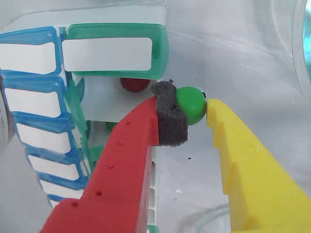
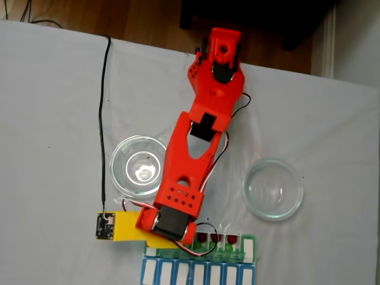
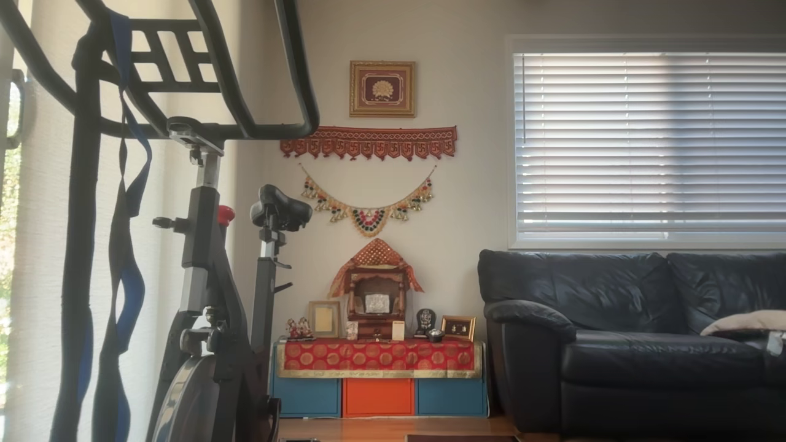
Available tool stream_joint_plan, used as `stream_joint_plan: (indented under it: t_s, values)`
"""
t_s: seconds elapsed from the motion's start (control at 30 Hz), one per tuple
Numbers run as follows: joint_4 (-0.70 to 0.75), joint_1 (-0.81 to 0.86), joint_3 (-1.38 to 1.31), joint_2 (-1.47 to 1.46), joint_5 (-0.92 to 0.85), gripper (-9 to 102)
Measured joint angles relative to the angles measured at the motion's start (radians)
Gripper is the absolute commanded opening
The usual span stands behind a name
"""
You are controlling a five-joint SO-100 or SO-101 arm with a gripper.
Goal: Sort medicines into box.
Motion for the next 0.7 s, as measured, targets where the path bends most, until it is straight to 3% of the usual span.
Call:
stream_joint_plan:
  t_s: [0.2, 0.7]
  values:
    - [0.041, 0.0, -0.189, -0.087, -0.055, 1]
    - [0.041, -0.034, -0.143, -0.086, -0.061, 1]
